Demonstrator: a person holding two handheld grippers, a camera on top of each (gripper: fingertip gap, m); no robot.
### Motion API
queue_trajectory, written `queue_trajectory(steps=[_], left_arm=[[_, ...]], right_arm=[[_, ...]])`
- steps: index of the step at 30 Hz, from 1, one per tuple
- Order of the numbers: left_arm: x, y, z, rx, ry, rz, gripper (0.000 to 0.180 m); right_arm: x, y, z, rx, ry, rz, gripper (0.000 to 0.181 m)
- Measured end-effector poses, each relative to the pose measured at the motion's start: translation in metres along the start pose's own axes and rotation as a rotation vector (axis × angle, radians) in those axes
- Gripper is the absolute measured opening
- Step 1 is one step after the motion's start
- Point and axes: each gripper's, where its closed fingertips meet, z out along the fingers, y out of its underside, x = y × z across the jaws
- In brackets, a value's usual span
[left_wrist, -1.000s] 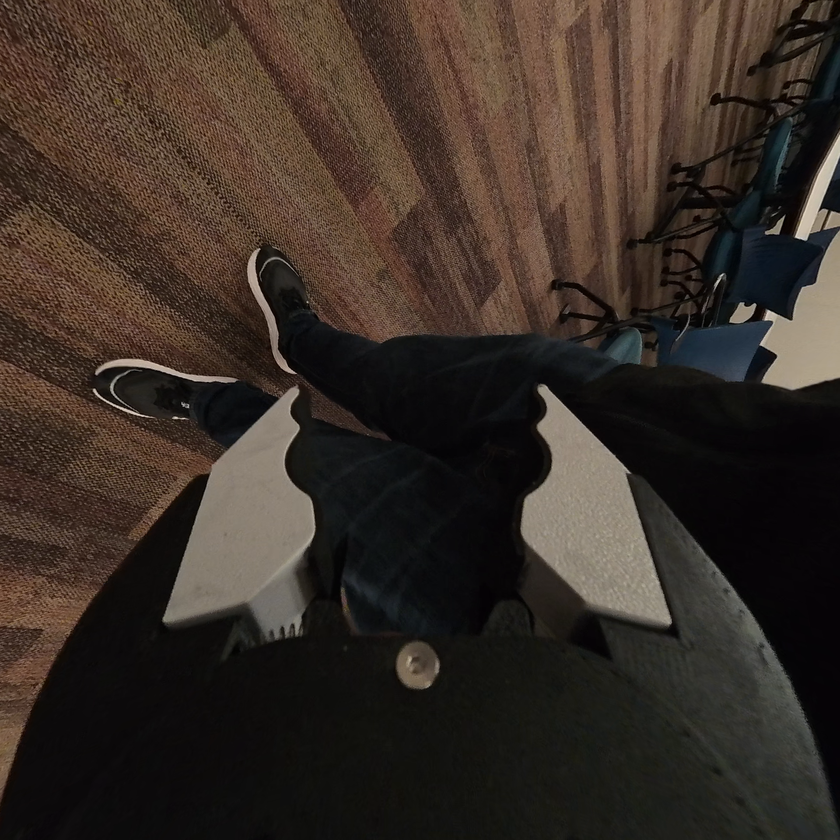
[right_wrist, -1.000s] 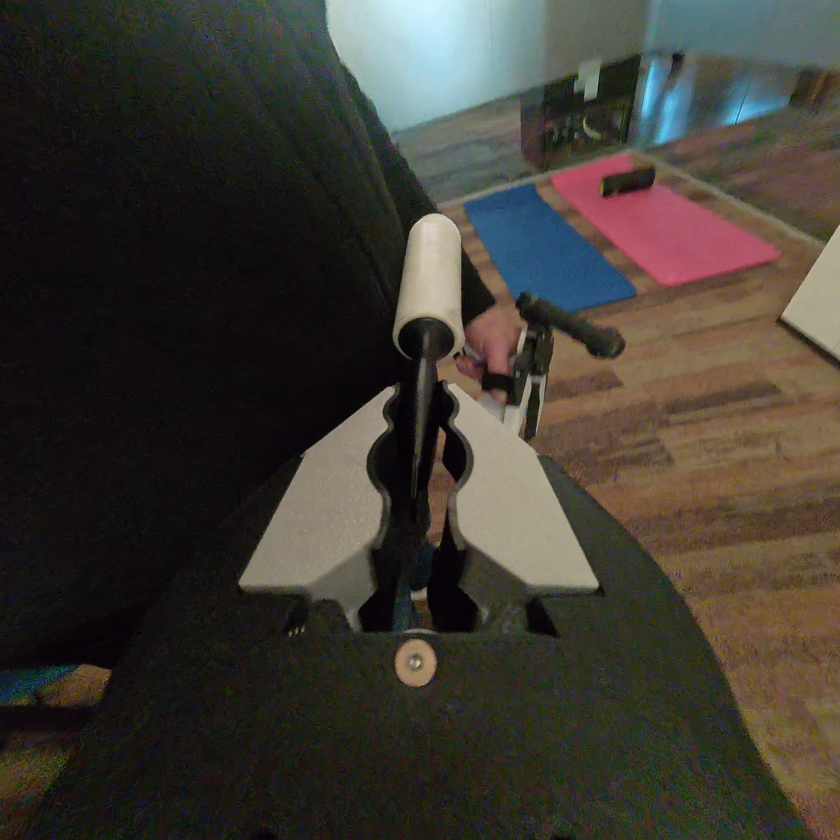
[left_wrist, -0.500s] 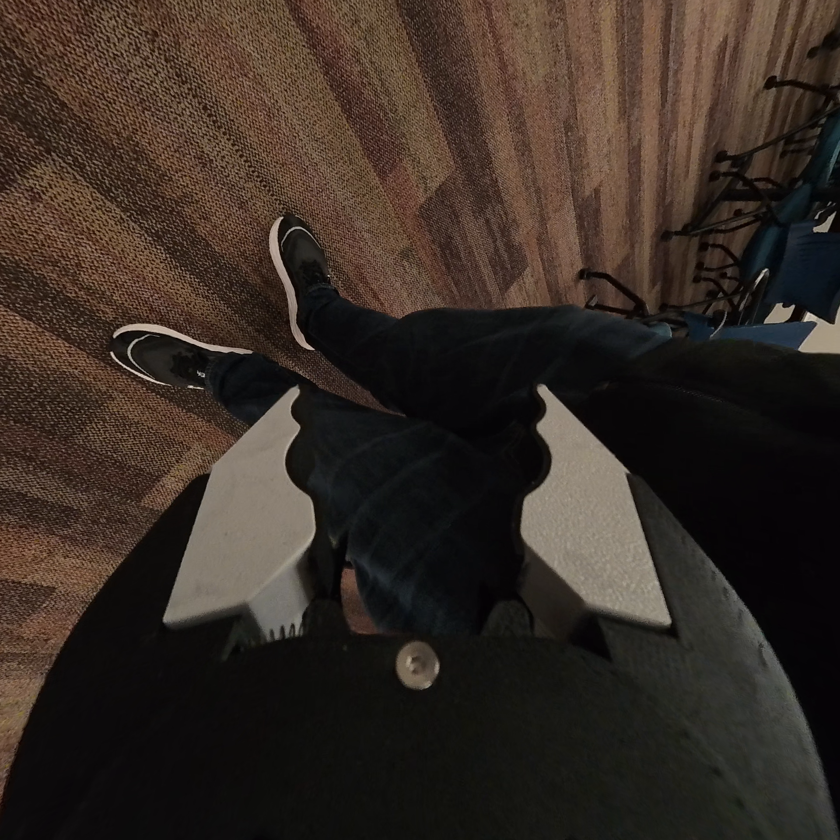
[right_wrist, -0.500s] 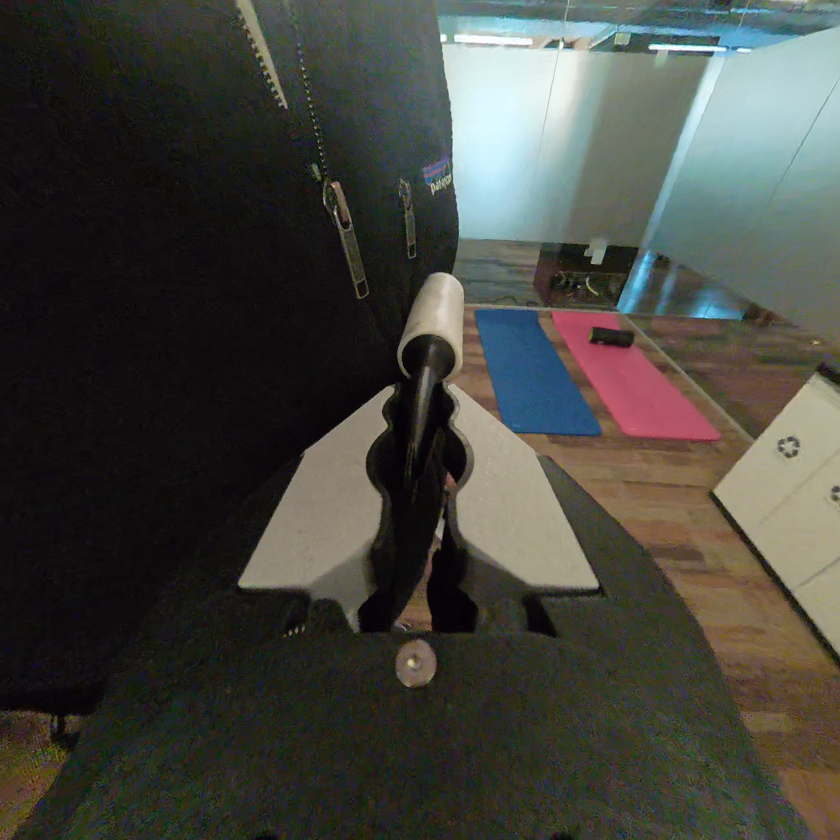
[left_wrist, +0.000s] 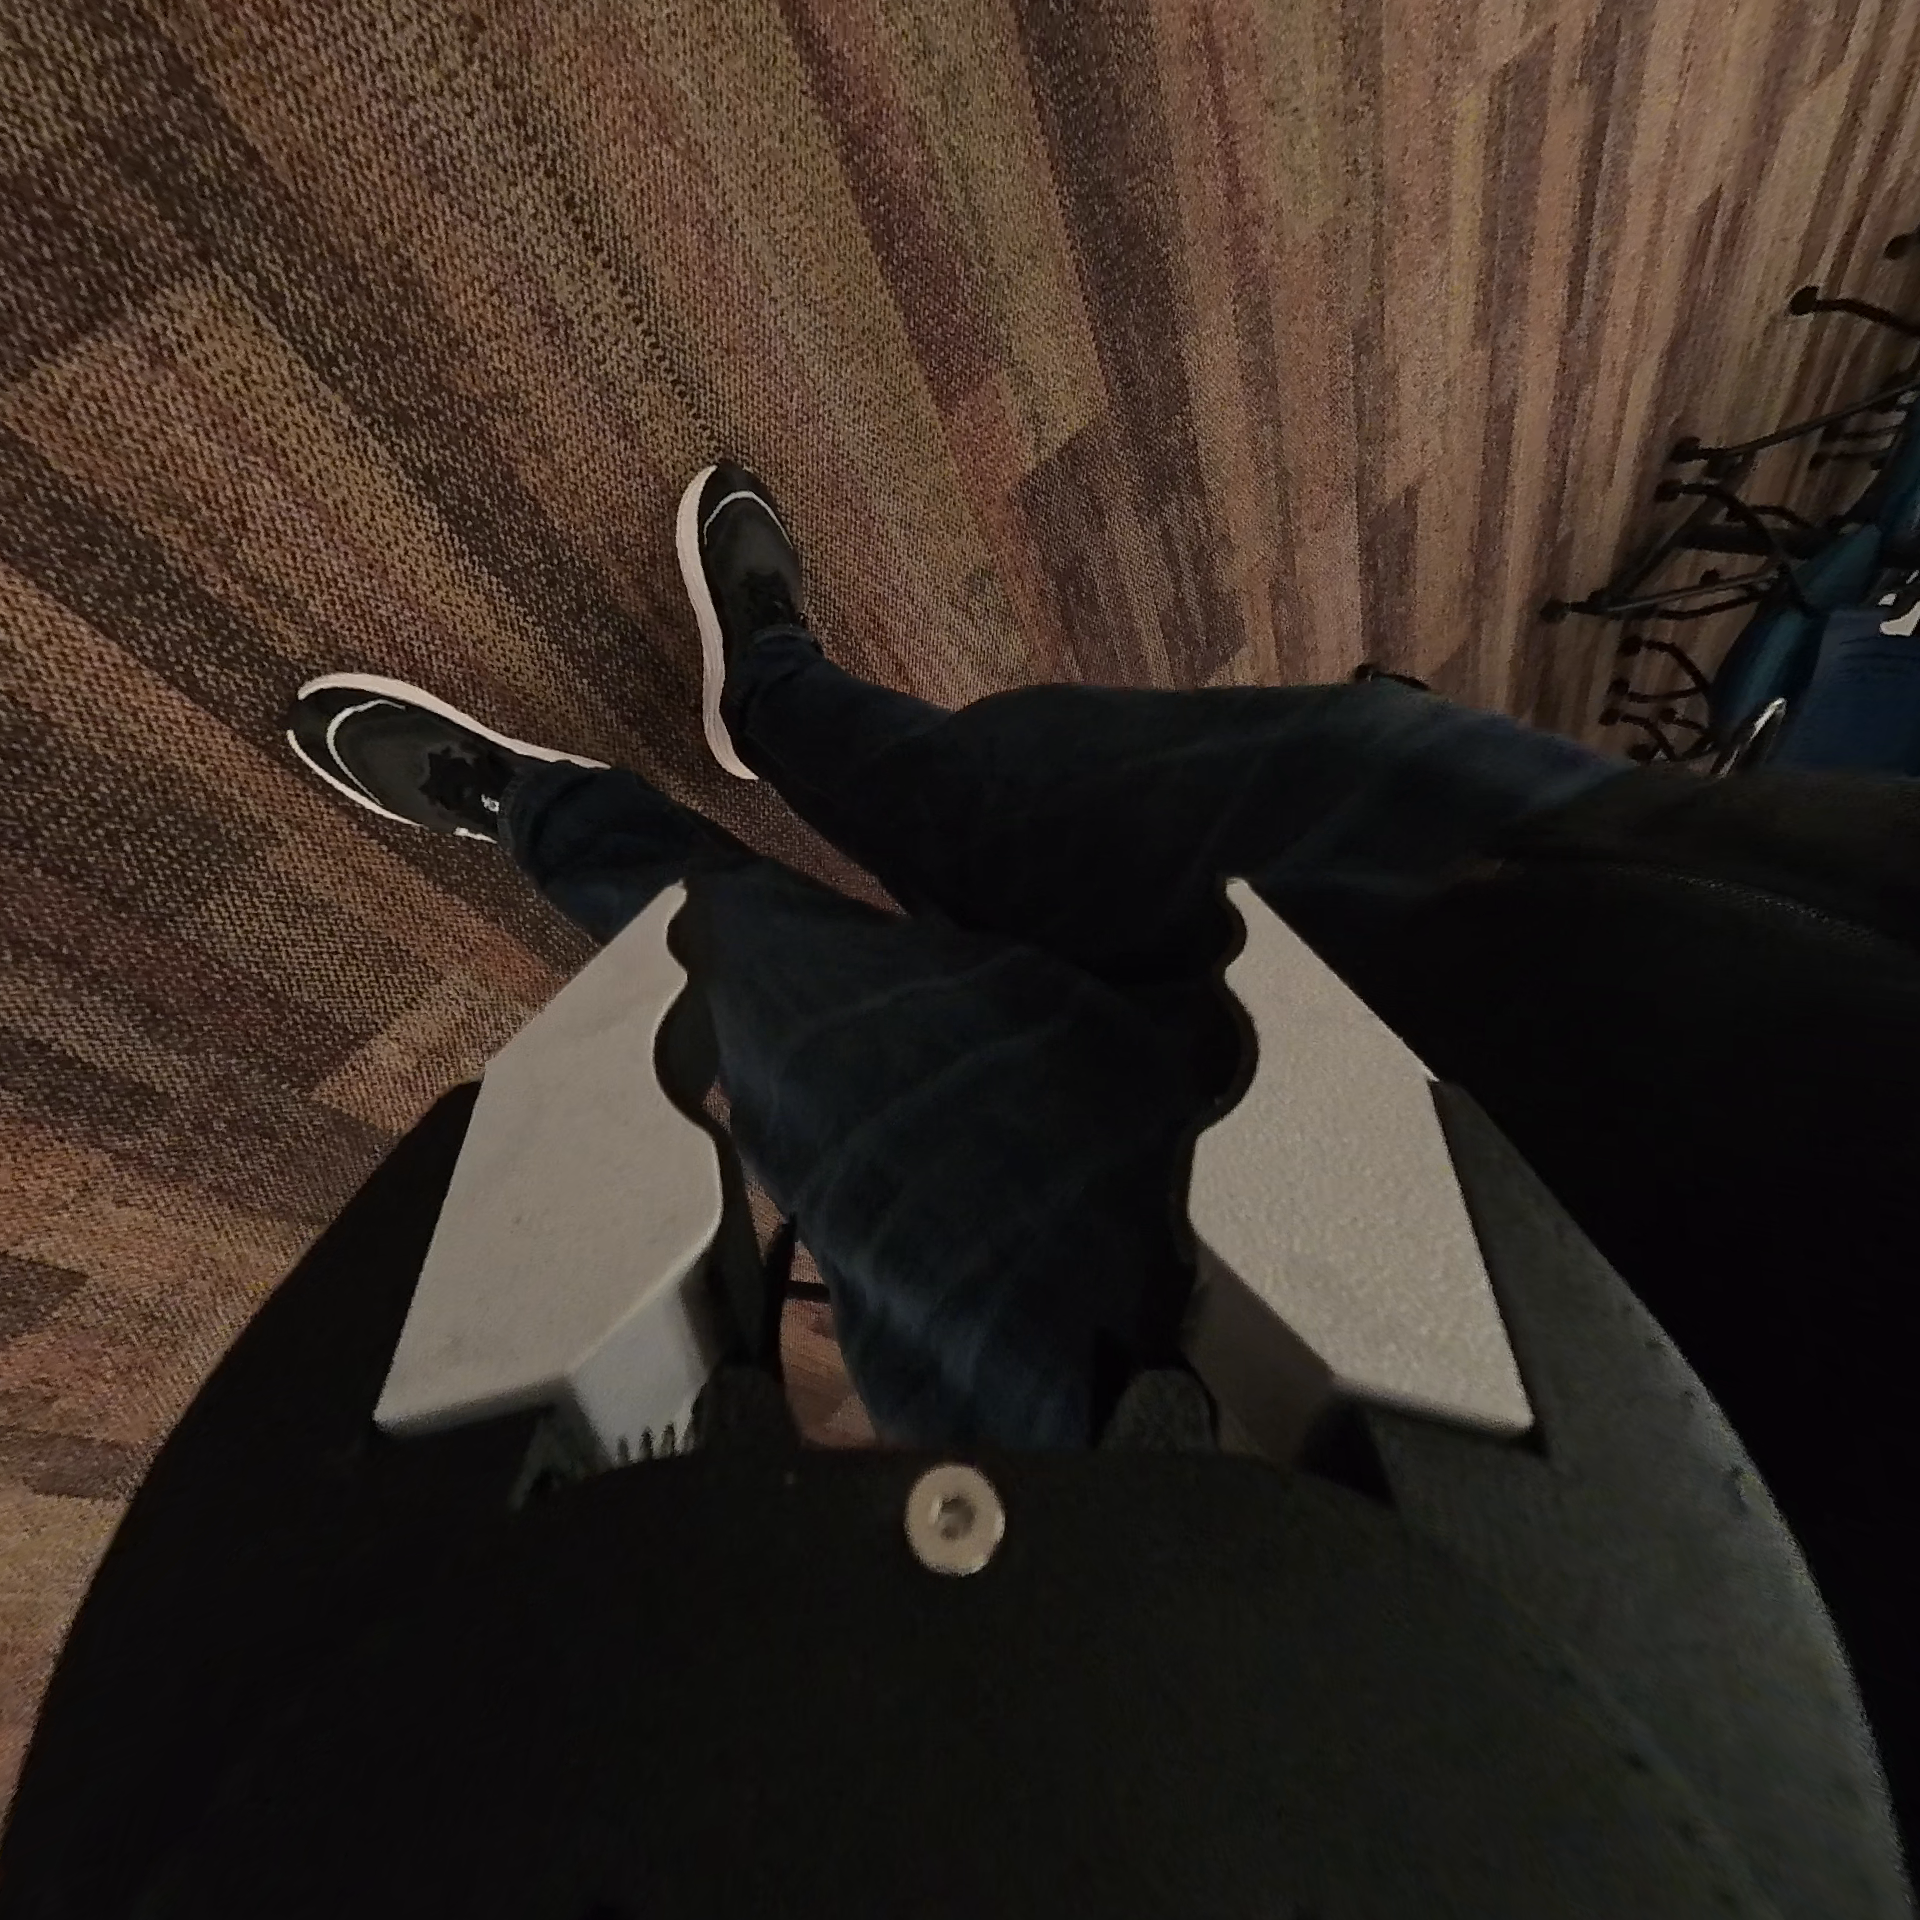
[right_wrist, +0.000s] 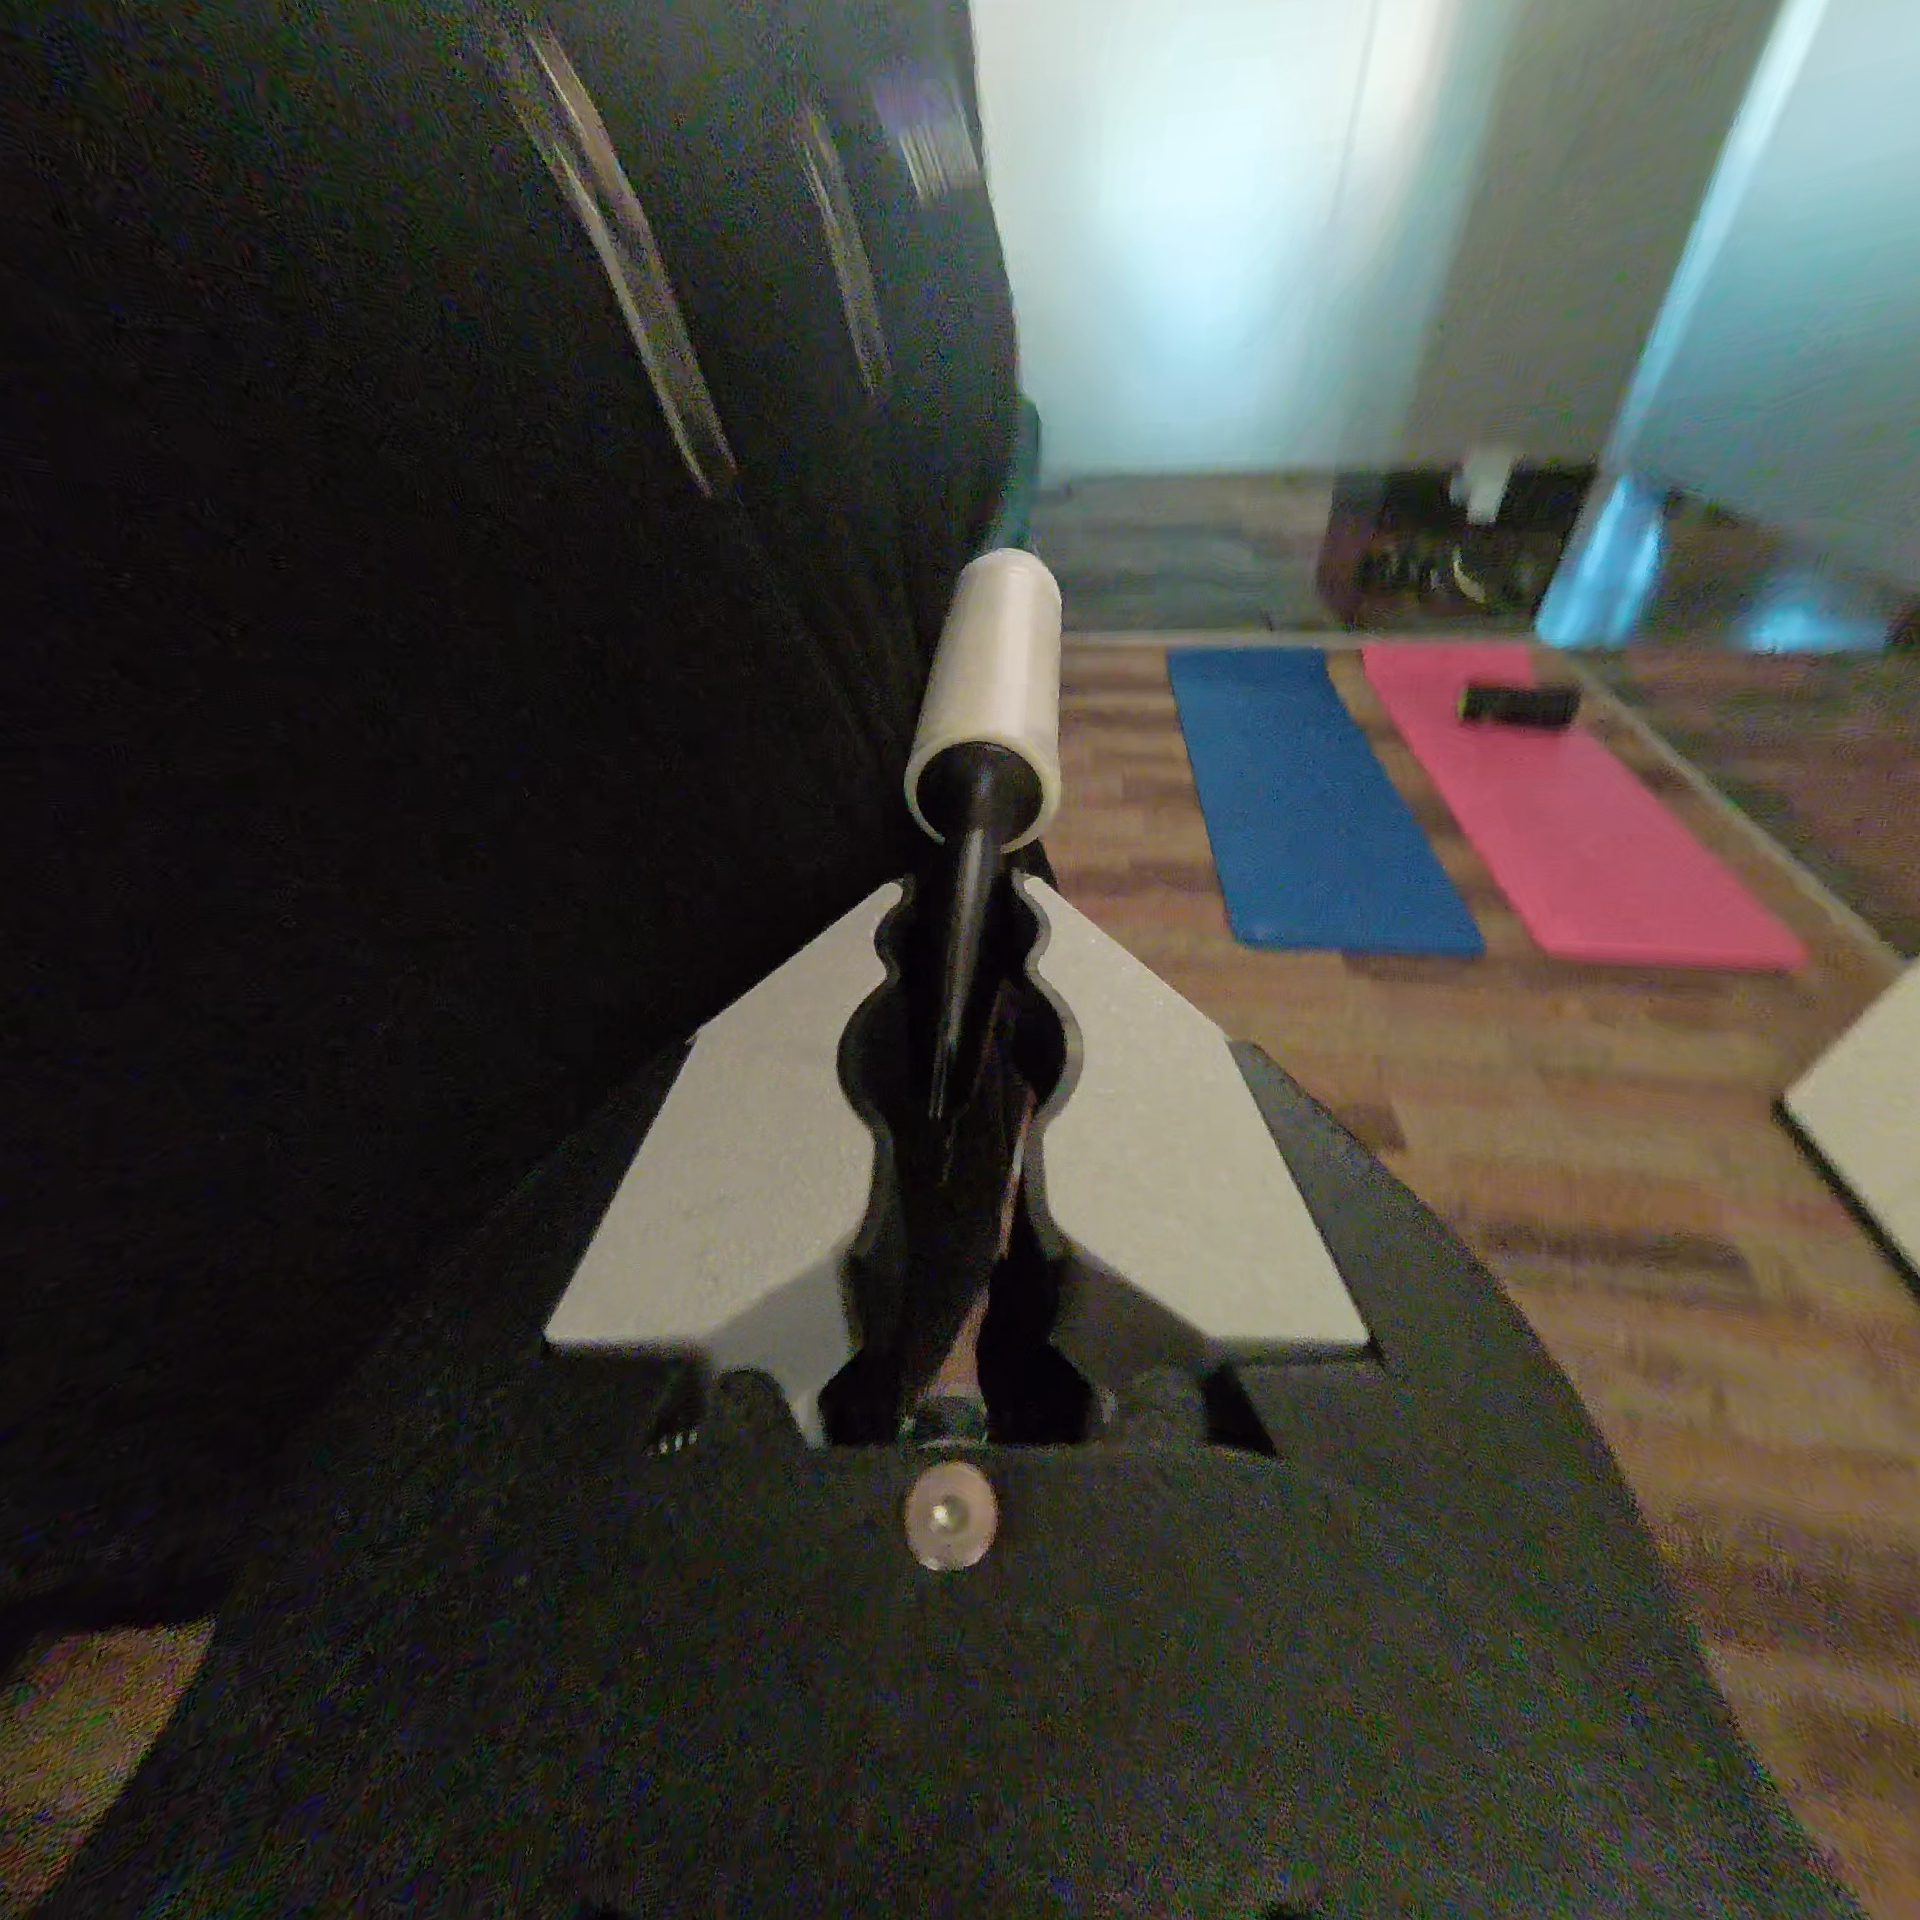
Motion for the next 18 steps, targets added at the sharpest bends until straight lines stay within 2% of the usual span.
queue_trajectory(steps=[5, 8, 18], left_arm=[[-0.006, 0.000, -0.003, 0.008, 0.000, -0.010, 0.091], [-0.008, -0.005, -0.005, 0.021, -0.001, -0.009, 0.091], [-0.015, -0.005, -0.013, 0.046, 0.002, -0.025, 0.091]], right_arm=[[-0.010, -0.084, -0.009, 0.095, 0.022, -0.177, 0.013], [-0.009, -0.091, -0.005, 0.077, 0.031, -0.212, 0.013], [0.020, 0.011, 0.016, -0.076, 0.040, 0.019, 0.013]])
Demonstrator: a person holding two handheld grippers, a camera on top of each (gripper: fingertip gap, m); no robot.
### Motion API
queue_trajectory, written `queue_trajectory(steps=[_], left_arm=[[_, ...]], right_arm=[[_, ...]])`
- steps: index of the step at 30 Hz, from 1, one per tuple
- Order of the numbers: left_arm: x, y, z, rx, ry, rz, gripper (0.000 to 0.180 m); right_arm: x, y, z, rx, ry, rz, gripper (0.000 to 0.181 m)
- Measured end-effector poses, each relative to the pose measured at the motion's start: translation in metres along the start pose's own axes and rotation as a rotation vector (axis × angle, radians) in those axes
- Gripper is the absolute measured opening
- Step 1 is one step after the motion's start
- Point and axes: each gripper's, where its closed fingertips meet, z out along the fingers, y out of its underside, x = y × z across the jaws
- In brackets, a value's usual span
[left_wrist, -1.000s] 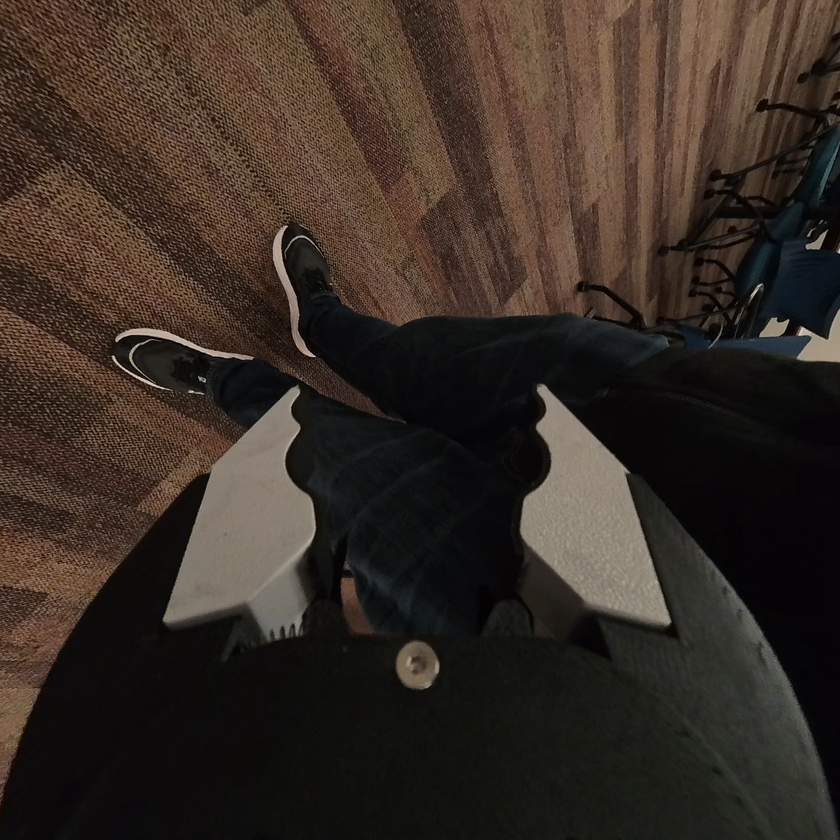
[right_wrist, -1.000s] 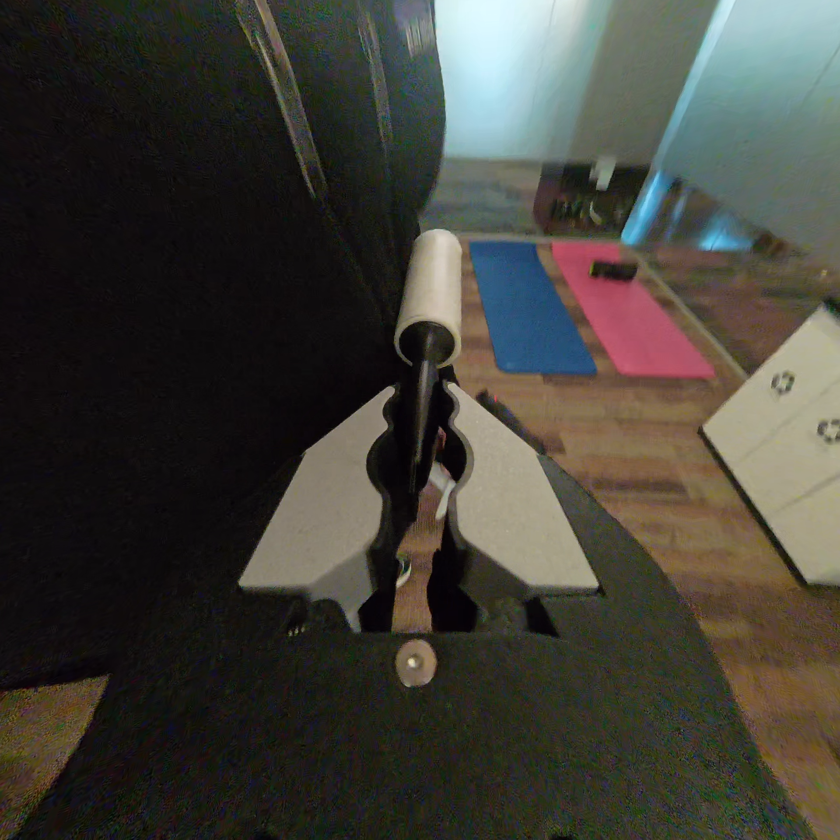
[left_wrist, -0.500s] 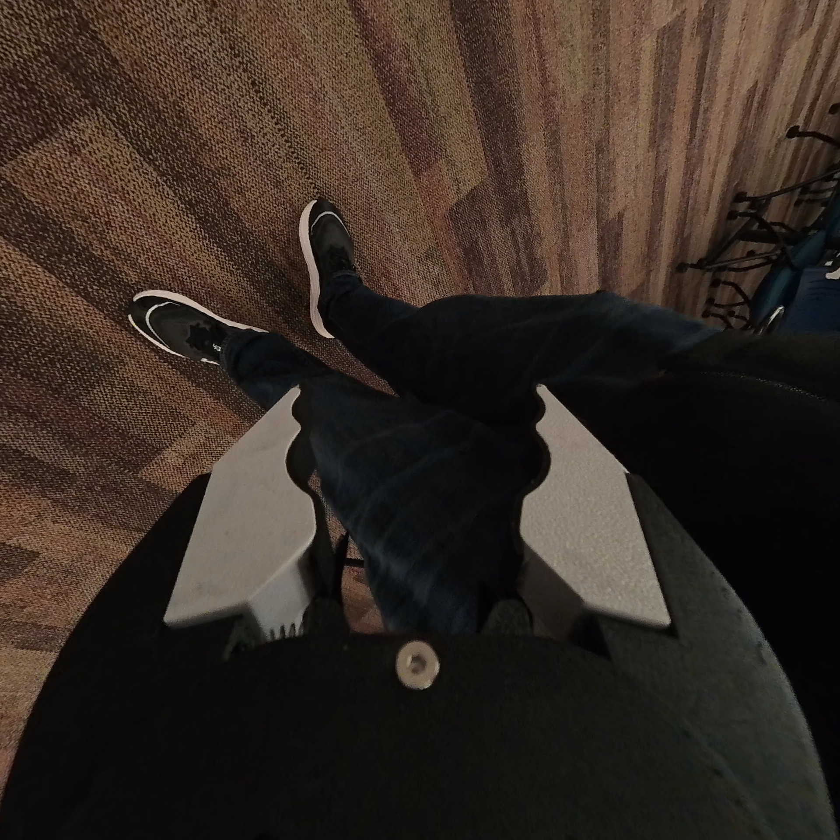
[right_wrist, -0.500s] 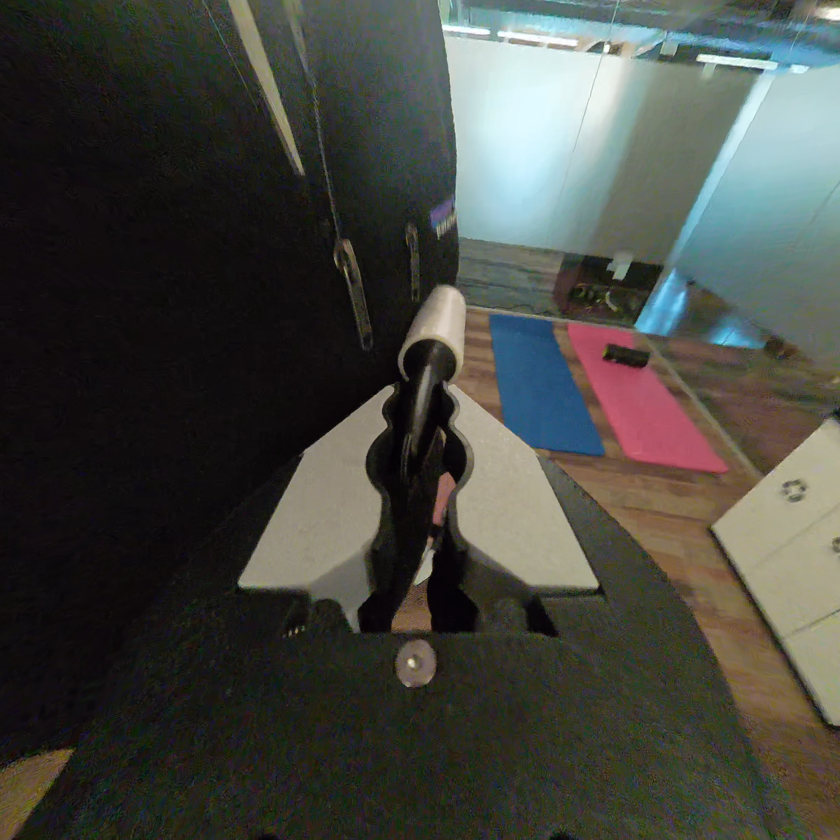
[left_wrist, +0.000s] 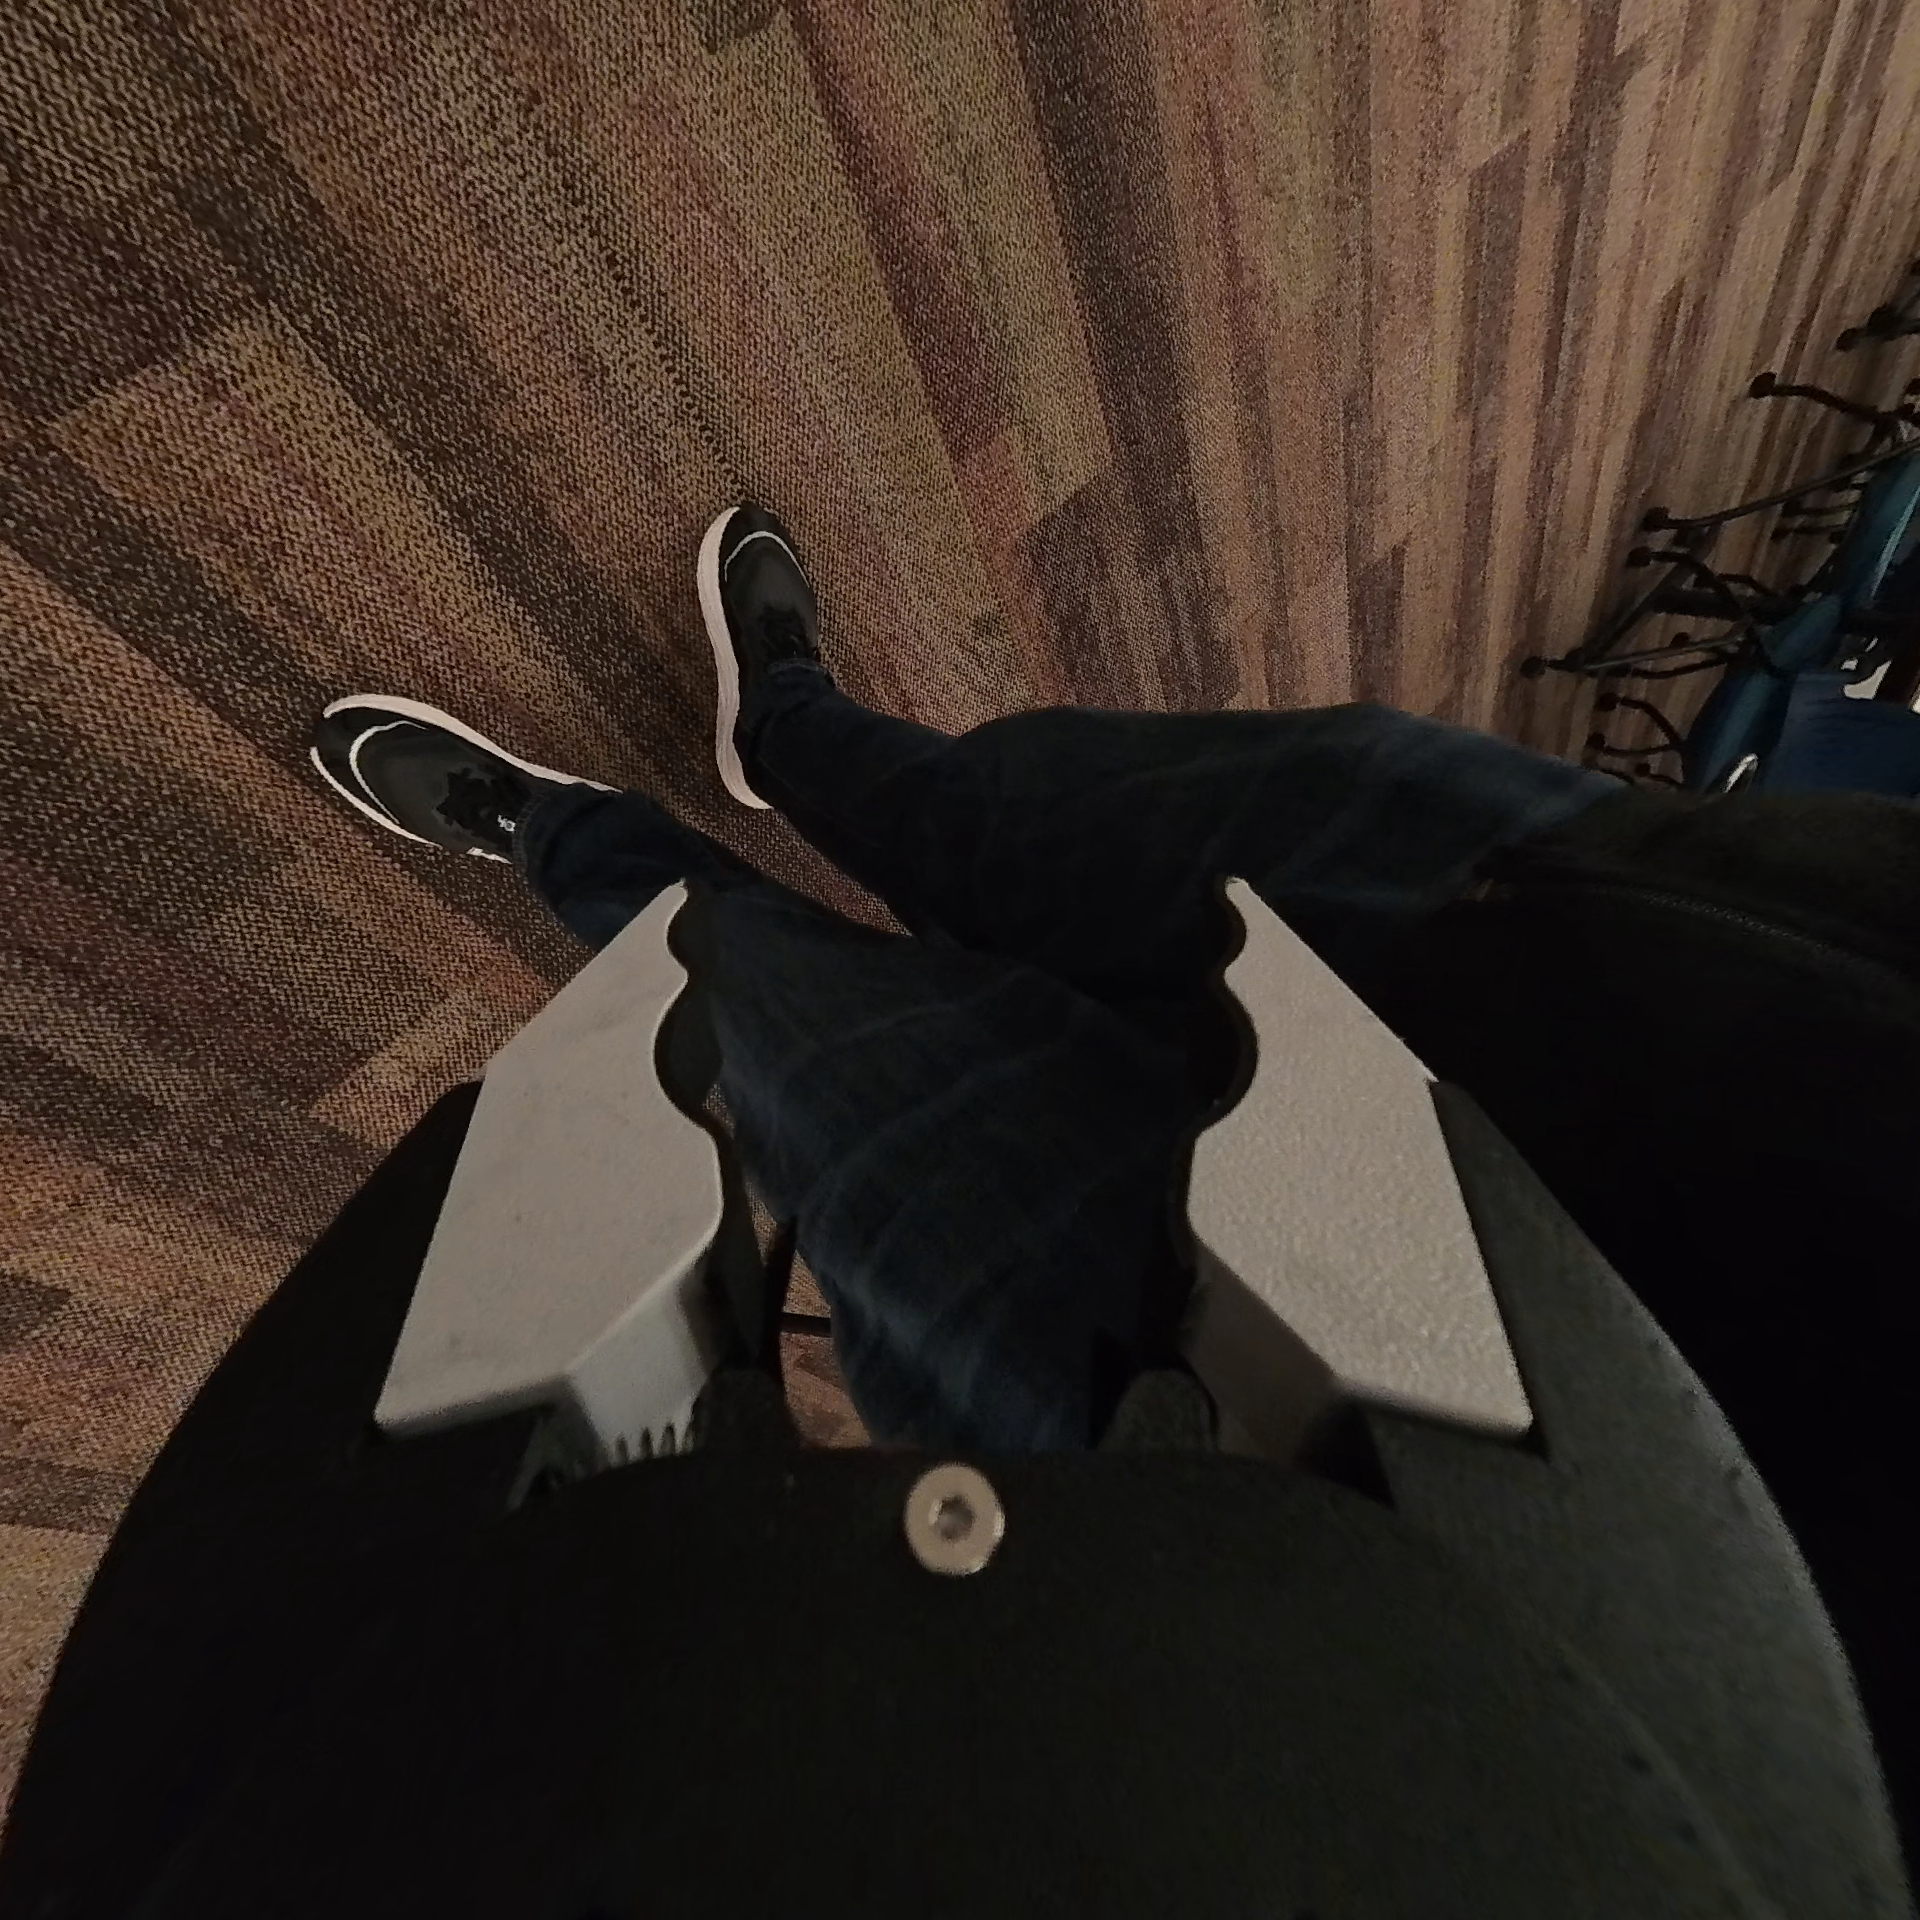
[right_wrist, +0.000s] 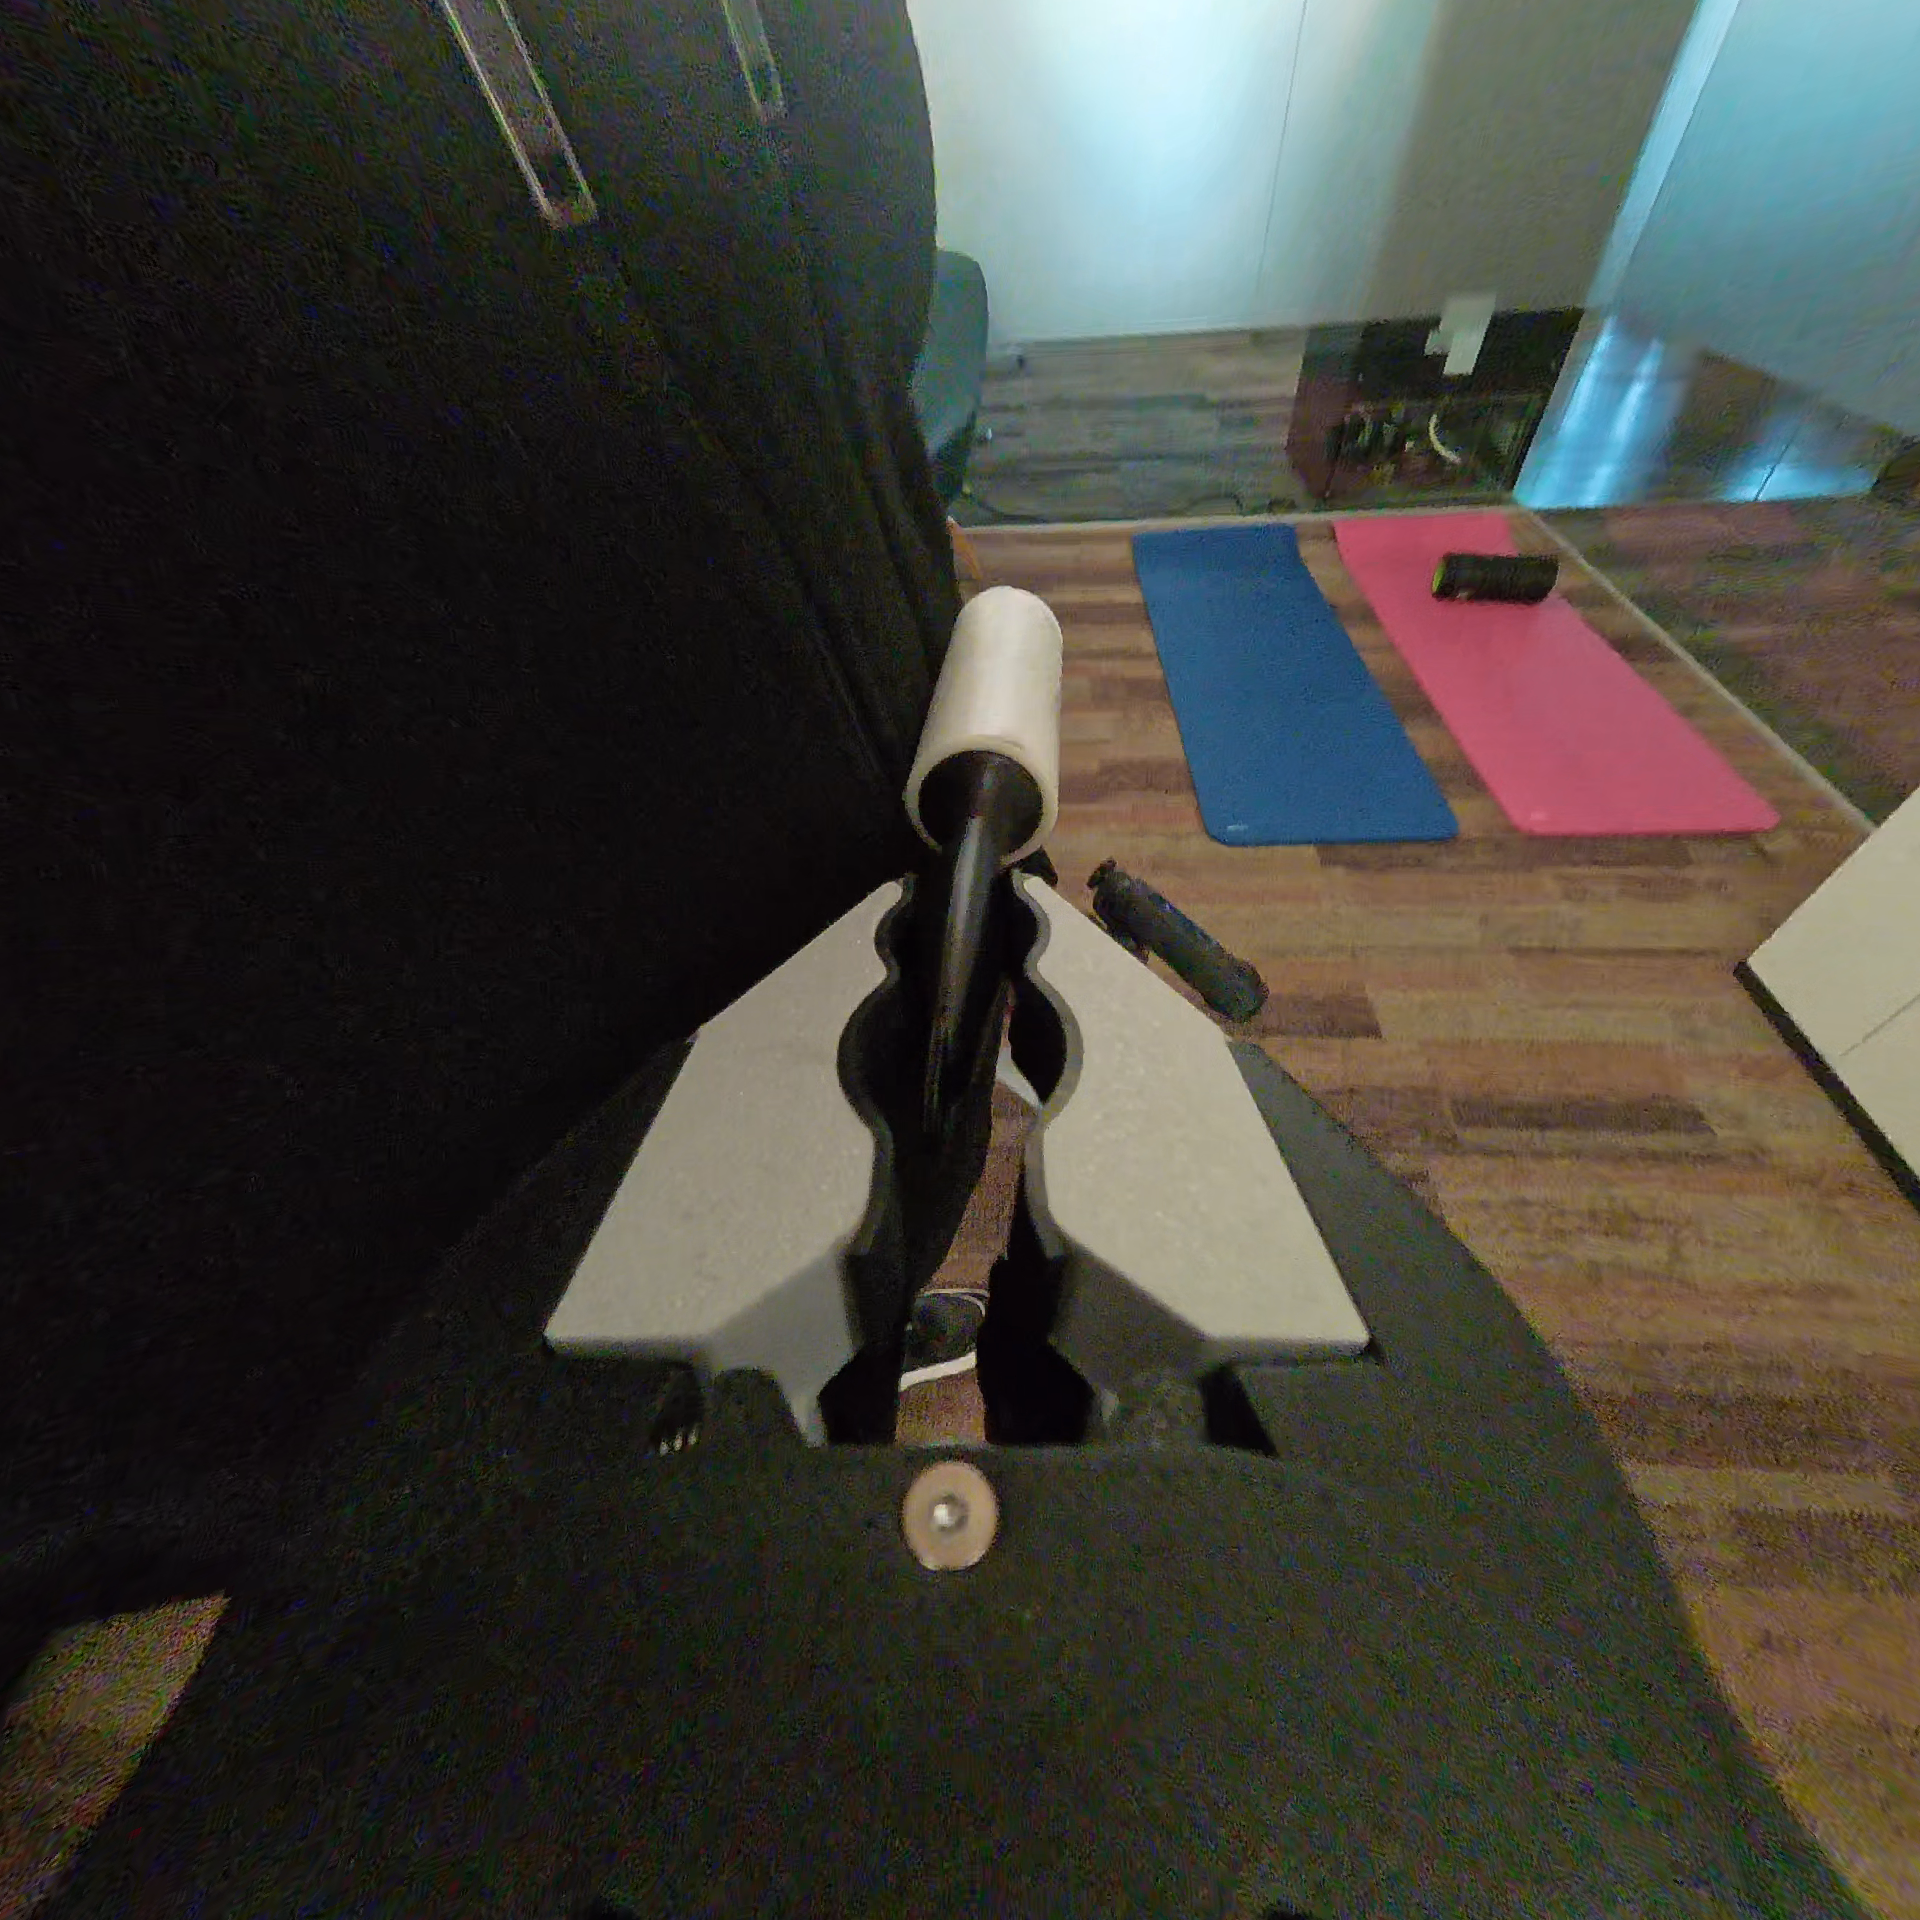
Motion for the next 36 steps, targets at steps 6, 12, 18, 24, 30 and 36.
queue_trajectory(steps=[6, 12, 18, 24, 30, 36], left_arm=[[-0.008, 0.011, 0.000, -0.015, -0.002, -0.019, 0.091], [-0.008, 0.011, 0.002, -0.021, -0.002, -0.016, 0.091], [-0.010, 0.012, 0.001, -0.025, -0.009, -0.008, 0.091], [-0.009, 0.013, 0.003, -0.028, -0.008, -0.009, 0.091], [-0.007, 0.013, 0.000, -0.027, -0.013, -0.005, 0.091], [-0.013, 0.020, 0.002, -0.066, -0.025, -0.006, 0.091]], right_arm=[[0.006, 0.047, 0.008, -0.079, 0.017, 0.079, 0.013], [0.006, 0.085, 0.023, -0.125, -0.008, 0.158, 0.013], [0.006, 0.019, 0.000, 0.042, -0.002, 0.100, 0.013], [0.009, 0.003, -0.018, 0.041, 0.048, 0.071, 0.012], [-0.012, -0.022, -0.063, 0.122, 0.083, 0.039, 0.012], [-0.036, -0.013, -0.065, -0.102, 0.162, -0.048, 0.012]])
